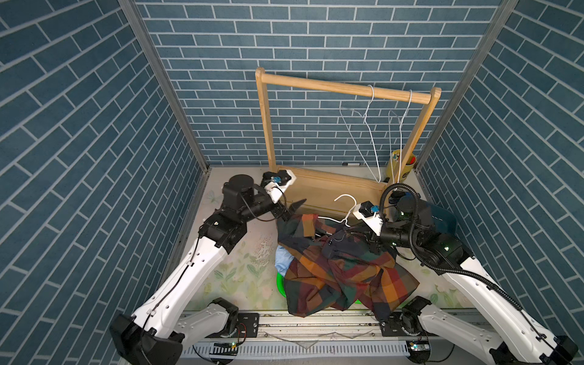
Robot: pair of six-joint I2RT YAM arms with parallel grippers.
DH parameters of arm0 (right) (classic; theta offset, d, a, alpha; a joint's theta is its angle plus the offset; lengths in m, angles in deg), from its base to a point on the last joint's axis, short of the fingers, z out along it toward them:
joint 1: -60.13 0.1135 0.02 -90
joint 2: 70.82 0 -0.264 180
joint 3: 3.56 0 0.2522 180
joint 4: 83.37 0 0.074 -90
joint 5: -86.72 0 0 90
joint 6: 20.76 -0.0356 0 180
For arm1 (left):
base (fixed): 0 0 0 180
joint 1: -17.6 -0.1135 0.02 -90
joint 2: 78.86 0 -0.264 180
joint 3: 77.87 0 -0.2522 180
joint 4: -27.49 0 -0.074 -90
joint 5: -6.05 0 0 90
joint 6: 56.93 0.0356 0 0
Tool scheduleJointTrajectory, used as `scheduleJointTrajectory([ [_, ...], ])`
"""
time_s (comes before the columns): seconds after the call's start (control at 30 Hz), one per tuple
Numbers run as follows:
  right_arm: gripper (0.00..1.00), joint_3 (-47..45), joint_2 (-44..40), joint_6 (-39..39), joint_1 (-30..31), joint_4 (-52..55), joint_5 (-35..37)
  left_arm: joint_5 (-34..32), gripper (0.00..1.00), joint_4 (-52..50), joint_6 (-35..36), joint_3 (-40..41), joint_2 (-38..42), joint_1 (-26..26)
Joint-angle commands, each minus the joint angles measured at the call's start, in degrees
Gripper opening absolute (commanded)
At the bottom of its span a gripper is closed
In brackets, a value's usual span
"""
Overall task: Remove the clothespins securing long-sleeve shirts to the hanger
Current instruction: Remove the clamp from the hanger.
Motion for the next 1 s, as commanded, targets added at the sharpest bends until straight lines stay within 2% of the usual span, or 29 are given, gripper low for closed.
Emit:
scheduleJointTrajectory([
  [0.0, 0.00, -0.4, -1.3, 2.6, -0.2, 1.4, -1.6, 15.5, 1.00, 8.1, -10.5, 3.1, 2.5, -6.9],
  [0.13, 0.00, -0.8, -2.6, 3.0, -0.3, 1.3, -1.8, 35.4, 1.00, 6.4, -12.2, 2.2, 0.6, -13.9],
  [0.2, 0.00, -0.8, -3.3, 3.2, -0.5, 1.3, -2.4, 40.1, 0.99, 1.3, -8.8, 0.9, -0.2, -16.2],
  [0.27, 0.00, -0.8, -3.8, 3.2, -0.8, 1.4, -2.6, 45.0, 0.97, 1.8, -9.5, 1.3, -1.0, -18.7],
  [0.43, 0.00, -0.7, -5.0, 3.2, -1.7, 1.1, -4.0, 47.7, 0.92, 2.2, -9.9, 2.7, -4.9, -20.4],
  [0.63, 0.00, 0.0, -5.2, 3.5, -3.3, 1.0, -5.9, 49.4, 0.86, 14.9, -21.1, 6.2, -8.5, -20.2],
  [0.97, 0.00, 1.4, -4.0, 3.4, -5.3, 0.2, -9.3, 50.2, 0.83, 15.6, -22.4, 5.8, -13.5, -16.3],
])
